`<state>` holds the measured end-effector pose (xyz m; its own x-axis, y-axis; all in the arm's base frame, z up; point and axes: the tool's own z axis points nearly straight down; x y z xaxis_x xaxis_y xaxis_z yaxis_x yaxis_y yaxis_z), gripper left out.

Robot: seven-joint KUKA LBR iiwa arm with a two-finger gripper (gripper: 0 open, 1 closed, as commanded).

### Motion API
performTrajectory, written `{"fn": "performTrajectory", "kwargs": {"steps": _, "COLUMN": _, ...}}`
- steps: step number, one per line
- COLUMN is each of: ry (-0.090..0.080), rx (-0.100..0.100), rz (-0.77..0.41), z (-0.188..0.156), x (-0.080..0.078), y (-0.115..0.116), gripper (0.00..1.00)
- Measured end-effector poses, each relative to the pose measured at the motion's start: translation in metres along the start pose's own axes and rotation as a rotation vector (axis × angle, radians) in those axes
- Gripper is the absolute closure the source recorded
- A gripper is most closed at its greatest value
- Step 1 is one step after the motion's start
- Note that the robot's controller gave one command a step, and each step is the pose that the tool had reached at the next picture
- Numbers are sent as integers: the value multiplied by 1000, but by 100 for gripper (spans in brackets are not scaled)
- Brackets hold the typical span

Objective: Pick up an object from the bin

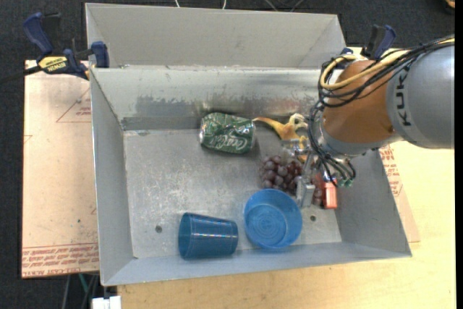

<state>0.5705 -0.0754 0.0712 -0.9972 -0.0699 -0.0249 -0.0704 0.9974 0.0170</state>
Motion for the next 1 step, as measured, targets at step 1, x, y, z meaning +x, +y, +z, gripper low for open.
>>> {"fn": "performTrajectory", "kwargs": {"steps": 1, "ry": 3, "rx": -5, "rz": -87, "z": 0, "x": 56, "y": -32, "gripper": 100}}
